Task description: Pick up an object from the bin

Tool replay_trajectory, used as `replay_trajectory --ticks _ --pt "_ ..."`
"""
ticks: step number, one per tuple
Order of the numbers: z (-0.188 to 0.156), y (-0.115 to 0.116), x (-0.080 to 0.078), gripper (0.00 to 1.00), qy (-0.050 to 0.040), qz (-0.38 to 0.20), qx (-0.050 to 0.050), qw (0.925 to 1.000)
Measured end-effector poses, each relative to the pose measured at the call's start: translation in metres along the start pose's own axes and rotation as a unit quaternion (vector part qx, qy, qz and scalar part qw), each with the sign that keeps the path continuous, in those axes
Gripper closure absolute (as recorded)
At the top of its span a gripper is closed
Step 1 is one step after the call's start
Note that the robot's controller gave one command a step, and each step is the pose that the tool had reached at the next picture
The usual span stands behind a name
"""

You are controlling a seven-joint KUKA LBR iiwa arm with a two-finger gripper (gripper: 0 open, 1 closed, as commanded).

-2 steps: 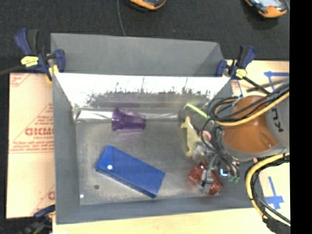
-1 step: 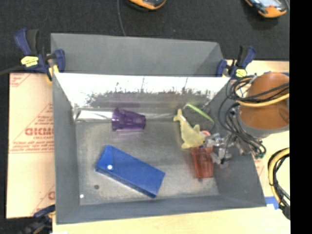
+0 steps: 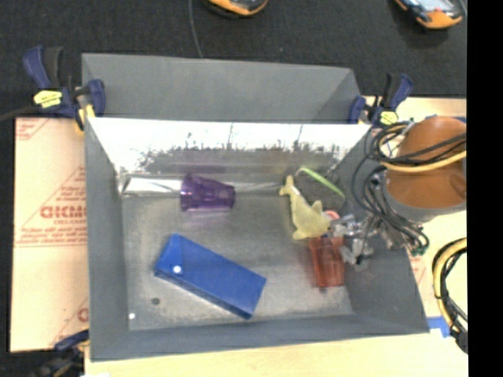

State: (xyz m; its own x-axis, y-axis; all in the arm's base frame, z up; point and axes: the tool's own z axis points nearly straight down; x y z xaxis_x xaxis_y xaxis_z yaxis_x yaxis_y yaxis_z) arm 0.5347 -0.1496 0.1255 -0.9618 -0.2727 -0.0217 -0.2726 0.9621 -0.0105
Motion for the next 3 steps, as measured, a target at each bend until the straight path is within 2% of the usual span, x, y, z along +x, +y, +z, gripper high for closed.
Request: replay_trajectory --ticks 3 --pt "0.0 0.0001 -0.0001 1.0 -0.0002 -0.003 0.0 1.0"
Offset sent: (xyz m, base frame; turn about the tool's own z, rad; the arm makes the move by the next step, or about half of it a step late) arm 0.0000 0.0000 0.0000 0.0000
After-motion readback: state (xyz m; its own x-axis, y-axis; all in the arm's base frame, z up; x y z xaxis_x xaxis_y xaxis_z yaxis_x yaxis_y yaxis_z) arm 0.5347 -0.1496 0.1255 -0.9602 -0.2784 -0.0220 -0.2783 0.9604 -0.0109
